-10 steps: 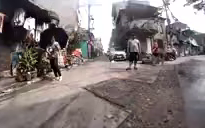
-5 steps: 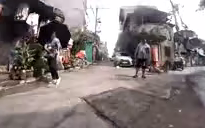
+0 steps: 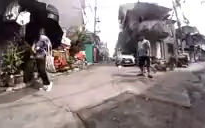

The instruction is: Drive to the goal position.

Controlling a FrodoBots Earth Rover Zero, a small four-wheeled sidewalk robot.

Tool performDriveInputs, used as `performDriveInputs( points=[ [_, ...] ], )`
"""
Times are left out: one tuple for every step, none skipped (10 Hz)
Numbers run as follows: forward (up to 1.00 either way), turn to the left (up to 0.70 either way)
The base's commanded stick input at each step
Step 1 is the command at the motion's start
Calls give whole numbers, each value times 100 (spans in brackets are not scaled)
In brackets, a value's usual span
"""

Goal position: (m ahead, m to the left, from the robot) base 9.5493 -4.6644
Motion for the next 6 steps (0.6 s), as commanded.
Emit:
performDriveInputs(
  points=[
    [100, 0],
    [100, 0],
    [100, 0],
    [100, 0],
    [100, 0],
    [100, 0]
  ],
)
